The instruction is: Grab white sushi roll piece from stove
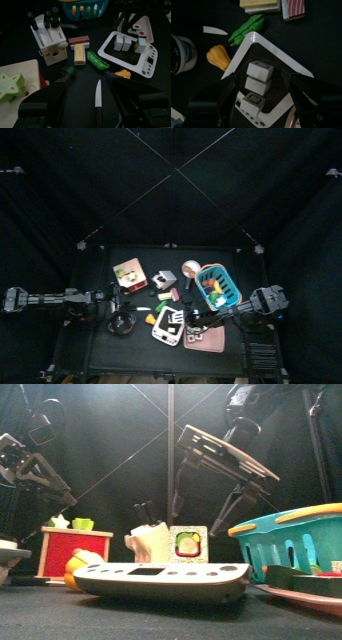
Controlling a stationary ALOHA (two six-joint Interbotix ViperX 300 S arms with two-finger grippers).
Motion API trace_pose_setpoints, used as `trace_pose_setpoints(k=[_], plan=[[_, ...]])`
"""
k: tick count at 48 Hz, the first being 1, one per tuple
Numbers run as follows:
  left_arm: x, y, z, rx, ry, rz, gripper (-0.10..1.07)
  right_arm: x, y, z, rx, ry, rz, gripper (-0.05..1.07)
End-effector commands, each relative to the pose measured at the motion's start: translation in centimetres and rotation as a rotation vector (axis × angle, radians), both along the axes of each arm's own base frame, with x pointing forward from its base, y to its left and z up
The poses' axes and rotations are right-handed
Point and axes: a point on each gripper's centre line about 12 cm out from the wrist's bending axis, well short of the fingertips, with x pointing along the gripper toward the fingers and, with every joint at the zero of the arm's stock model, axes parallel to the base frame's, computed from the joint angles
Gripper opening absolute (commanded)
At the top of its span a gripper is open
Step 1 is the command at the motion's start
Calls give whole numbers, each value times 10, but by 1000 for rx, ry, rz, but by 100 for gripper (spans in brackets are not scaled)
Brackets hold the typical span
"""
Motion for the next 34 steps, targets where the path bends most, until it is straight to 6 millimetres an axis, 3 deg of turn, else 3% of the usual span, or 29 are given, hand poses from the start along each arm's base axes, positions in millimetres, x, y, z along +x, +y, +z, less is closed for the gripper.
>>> trace_pose_setpoints(k=[1,15,34], plan=[[3,0,4,1,-12,-2,93,9,1,13,12,-43,0,96],[2,0,4,2,-12,-1,93,23,4,5,11,-34,0,96],[3,0,4,2,-12,-3,93,25,1,-10,20,1,-19,95]])
